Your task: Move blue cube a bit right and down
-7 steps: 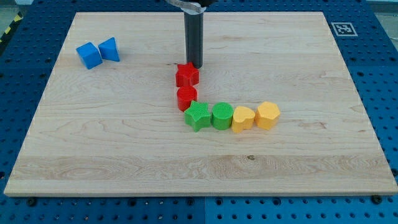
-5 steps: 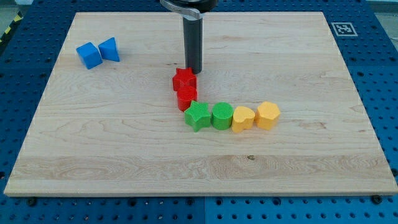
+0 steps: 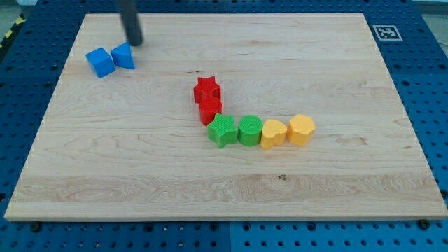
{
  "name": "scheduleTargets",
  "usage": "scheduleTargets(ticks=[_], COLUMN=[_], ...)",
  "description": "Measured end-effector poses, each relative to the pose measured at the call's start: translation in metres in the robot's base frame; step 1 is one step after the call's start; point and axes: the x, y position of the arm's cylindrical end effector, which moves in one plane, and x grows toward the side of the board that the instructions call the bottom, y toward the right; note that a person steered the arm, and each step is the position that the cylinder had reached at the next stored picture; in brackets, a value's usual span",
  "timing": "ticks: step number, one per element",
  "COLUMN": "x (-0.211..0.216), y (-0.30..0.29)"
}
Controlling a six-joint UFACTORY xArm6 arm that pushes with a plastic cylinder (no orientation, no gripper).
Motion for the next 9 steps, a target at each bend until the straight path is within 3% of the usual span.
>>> scheduleTargets(ticks=[1,2,4,5,8,9], x=[-0.004,0.01,0.052,0.052,0.058,0.059], y=[-0.072,-0.093,-0.094,-0.094,0.005,0.009])
